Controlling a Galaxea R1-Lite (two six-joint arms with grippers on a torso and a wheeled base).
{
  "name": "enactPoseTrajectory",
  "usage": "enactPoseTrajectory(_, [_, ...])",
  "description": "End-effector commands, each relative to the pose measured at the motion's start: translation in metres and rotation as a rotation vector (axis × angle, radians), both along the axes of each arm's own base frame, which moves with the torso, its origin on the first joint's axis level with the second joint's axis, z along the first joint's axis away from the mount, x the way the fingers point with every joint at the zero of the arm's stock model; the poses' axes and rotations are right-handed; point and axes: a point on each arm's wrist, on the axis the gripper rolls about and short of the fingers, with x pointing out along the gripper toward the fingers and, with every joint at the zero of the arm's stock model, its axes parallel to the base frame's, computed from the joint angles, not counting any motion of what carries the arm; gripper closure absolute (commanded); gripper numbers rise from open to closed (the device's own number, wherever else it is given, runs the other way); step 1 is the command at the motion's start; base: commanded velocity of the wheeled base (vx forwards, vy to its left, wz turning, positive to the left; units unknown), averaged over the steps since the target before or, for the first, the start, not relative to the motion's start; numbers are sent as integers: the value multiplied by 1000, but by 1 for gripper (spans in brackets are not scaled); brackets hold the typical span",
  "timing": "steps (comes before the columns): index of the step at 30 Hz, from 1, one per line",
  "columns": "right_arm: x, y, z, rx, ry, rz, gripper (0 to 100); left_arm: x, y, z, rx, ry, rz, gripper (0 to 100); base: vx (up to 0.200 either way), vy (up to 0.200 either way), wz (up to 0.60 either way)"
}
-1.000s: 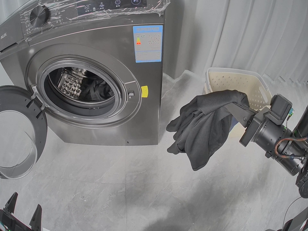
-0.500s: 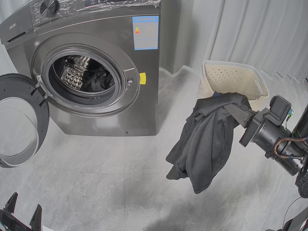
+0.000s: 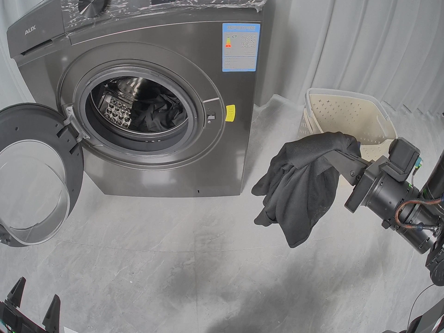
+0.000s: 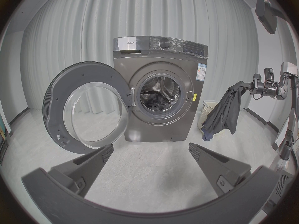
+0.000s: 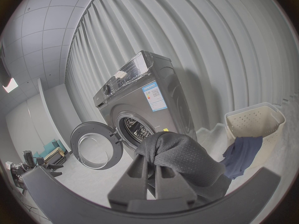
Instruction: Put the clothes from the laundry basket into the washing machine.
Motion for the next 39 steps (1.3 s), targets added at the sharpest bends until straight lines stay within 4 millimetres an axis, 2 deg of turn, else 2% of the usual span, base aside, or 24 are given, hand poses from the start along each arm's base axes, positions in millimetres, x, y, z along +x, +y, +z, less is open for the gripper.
enactPoseTrajectory(1, [0, 0, 0, 1, -2, 1, 100, 0, 0, -4, -1, -2, 0, 0, 0, 200, 0])
enactPoseTrajectory(20, [0, 0, 0, 0, 1, -1, 100, 0, 0, -4, -1, -2, 0, 0, 0, 200, 0])
enactPoseTrajectory(33, [-1, 1, -3, -7, 9, 7, 100, 0, 0, -4, 8, -5, 3, 0, 0, 0, 0])
enactPoseTrajectory(35, [-1, 4, -3, -9, 12, 14, 100, 0, 0, -5, 33, -4, 5, 0, 0, 0, 0])
enactPoseTrajectory(39, [11, 23, -11, -29, 41, 32, 100, 0, 0, -5, 39, -5, 6, 0, 0, 0, 0])
